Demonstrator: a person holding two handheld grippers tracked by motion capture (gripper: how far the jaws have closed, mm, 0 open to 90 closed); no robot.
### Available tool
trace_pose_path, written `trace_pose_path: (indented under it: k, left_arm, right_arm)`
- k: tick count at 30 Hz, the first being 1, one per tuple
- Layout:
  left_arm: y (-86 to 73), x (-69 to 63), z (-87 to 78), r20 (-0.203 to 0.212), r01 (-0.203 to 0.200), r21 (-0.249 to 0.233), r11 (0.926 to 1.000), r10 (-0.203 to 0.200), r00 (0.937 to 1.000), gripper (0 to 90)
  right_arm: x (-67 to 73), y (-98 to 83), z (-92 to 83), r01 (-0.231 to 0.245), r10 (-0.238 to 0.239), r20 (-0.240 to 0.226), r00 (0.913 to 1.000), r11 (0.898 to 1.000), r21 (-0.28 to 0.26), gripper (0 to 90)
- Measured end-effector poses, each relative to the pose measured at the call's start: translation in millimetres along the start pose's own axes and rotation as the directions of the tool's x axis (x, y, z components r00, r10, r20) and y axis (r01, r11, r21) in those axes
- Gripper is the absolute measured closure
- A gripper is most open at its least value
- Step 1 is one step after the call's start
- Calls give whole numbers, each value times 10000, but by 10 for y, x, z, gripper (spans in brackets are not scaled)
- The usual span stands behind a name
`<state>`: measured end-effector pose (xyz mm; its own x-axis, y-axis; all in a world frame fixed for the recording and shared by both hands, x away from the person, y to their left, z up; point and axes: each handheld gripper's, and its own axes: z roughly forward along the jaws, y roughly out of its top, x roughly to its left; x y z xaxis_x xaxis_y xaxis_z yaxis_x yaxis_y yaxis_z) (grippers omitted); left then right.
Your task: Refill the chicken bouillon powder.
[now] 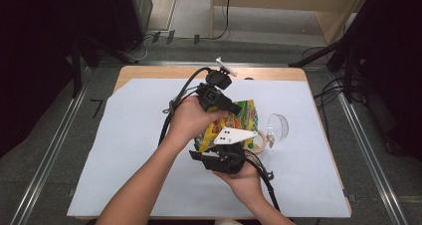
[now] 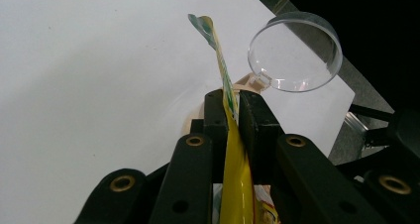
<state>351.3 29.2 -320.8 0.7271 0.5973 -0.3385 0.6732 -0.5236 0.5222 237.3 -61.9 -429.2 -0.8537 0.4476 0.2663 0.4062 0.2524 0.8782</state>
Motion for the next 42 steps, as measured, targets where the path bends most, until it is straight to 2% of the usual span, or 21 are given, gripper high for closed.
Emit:
trace_pose_path:
  k: [42]
  left_arm:
    - [46,9,22,132,-4,58,10000,4,9999,829]
  right_arm:
    - [-34,8,-13,-95,95,54,9999,10000,-30,704]
